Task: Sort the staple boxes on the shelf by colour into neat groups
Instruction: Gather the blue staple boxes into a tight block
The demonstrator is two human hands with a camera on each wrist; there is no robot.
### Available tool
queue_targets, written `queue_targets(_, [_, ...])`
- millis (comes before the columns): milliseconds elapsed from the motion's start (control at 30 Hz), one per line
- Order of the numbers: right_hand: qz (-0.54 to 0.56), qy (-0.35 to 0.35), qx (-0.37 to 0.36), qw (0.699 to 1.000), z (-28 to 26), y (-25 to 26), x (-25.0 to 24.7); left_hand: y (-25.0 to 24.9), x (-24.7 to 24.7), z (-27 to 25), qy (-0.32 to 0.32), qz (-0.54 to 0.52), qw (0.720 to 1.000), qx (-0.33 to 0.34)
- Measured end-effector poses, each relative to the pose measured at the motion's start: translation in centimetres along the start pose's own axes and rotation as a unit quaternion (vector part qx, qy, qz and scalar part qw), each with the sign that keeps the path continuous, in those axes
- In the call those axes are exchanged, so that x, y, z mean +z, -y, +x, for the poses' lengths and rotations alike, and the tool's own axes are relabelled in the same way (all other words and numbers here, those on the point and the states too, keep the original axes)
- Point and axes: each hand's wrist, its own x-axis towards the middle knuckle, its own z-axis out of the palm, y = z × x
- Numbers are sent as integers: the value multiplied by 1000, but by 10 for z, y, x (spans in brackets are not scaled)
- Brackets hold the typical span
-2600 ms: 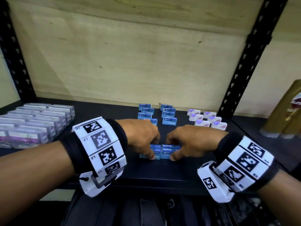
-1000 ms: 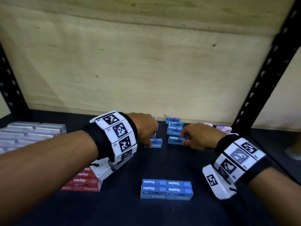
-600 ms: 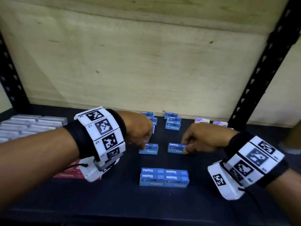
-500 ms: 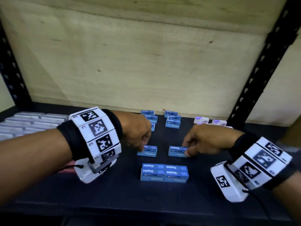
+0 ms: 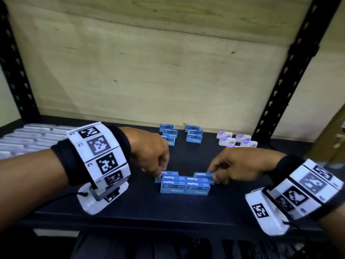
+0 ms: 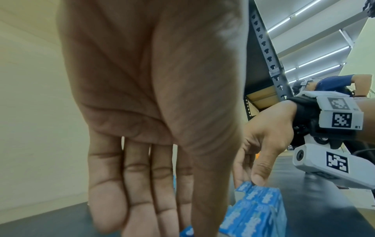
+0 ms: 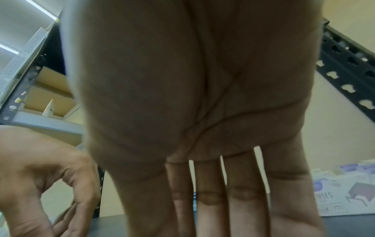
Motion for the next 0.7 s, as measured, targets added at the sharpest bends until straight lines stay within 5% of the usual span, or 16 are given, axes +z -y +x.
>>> queue_targets(700, [-9, -45, -10, 999, 10, 20, 10, -11, 3, 8, -25, -27, 999, 15])
